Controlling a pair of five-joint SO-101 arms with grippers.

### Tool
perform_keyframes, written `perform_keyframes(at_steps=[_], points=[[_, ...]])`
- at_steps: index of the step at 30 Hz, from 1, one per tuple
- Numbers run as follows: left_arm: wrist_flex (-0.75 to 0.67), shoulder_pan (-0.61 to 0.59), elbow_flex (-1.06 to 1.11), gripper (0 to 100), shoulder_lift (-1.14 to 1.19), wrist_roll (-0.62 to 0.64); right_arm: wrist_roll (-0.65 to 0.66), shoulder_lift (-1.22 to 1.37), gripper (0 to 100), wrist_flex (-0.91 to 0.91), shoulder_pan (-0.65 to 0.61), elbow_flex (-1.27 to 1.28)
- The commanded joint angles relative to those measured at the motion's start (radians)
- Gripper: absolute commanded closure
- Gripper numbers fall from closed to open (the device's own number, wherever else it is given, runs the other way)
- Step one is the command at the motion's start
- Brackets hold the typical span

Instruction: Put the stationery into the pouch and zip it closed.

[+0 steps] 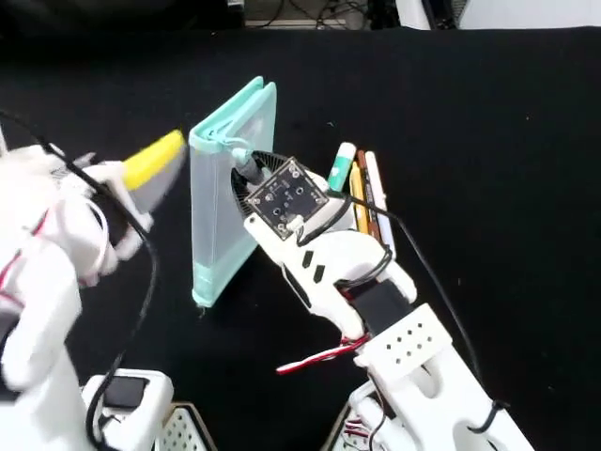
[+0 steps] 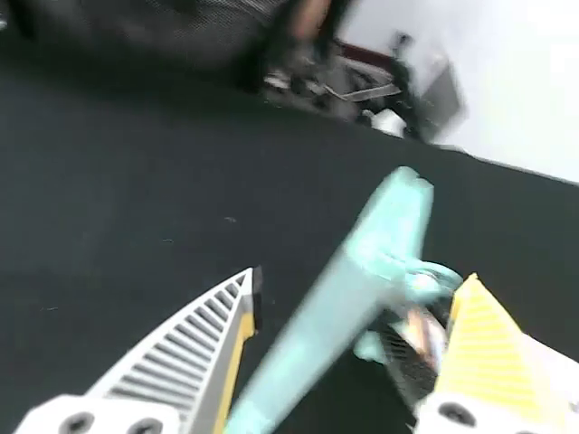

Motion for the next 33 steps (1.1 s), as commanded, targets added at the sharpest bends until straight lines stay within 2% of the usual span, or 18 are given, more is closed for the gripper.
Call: perform_keyframes(at_steps=[1, 6, 9, 15, 24, 26, 31, 33], points=[[0.038, 0.091, -0.077, 66, 0.107, 0.101, 0.011, -0.002, 98.6, -0.003, 0.011, 0.016], [0.038, 0.104, -0.061, 66, 0.138, 0.229, 0.012, -0.002, 98.6, -0.003, 0.014, 0.035], [0.035, 0.099, -0.045, 66, 0.146, 0.23, 0.012, -0.002, 98.6, -0.003, 0.014, 0.035], [-0.02, -0.021, 0.018, 66, 0.192, 0.229, 0.012, -0.004, 98.6, -0.002, 0.014, 0.056], [-0.061, -0.024, 0.131, 66, 0.199, 0.232, 0.012, -0.004, 98.6, -0.002, 0.014, 0.054], [-0.078, -0.024, 0.16, 70, 0.193, 0.232, 0.012, -0.004, 98.6, -0.002, 0.014, 0.054], [-0.081, -0.024, 0.191, 89, 0.192, 0.227, 0.012, -0.004, 98.6, -0.014, 0.015, 0.041], [-0.083, -0.022, 0.186, 92, 0.192, 0.226, 0.012, -0.004, 98.6, -0.044, 0.015, 0.033]])
